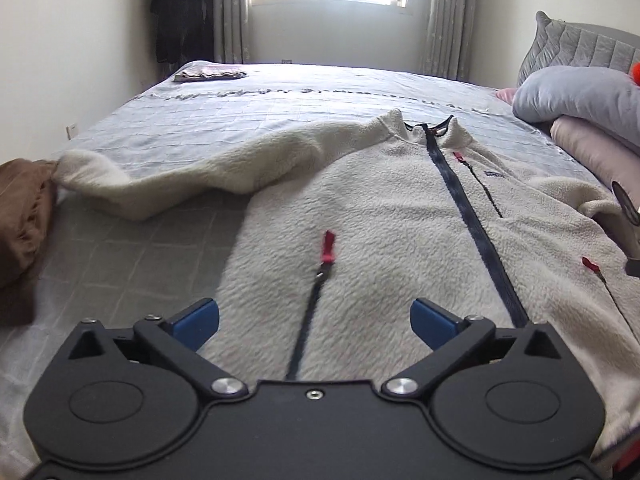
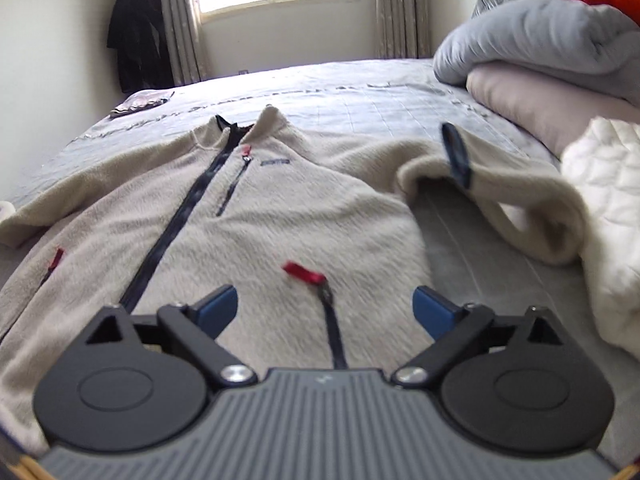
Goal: Fold large clothes
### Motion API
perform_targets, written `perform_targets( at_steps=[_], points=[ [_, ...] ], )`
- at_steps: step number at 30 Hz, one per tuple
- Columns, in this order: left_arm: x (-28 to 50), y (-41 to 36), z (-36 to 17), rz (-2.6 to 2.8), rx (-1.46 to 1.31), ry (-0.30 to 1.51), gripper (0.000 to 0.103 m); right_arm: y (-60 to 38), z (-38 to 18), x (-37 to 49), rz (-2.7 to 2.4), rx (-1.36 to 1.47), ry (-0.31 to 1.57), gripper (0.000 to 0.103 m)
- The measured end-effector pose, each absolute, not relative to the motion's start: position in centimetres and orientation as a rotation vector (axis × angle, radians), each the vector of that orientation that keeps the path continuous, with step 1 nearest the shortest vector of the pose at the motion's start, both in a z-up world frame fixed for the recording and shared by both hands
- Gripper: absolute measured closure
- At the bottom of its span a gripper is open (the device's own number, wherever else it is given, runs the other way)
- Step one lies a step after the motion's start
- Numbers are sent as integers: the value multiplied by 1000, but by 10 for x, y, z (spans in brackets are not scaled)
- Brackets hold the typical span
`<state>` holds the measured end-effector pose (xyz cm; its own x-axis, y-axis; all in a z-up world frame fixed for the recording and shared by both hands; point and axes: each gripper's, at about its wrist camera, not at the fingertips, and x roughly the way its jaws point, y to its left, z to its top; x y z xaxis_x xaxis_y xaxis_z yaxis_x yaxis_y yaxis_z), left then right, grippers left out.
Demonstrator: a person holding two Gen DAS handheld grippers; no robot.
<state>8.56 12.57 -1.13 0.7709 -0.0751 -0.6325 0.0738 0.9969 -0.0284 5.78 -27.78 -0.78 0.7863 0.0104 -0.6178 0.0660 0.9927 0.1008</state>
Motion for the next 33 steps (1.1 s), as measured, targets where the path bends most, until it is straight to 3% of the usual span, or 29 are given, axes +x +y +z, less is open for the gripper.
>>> perform_targets(
  at_steps=[9, 22, 33],
  points=[
    [107, 55, -48, -219, -16, 622, 0, -261, -86, 125, -127, 94, 694, 0],
    [99, 5, -58, -276, 5, 477, 0, -257, -84, 123, -133, 71, 689, 0],
    [109, -1, -78, -217, 44, 557, 0, -257, -84, 124, -133, 70, 689, 0]
  ],
)
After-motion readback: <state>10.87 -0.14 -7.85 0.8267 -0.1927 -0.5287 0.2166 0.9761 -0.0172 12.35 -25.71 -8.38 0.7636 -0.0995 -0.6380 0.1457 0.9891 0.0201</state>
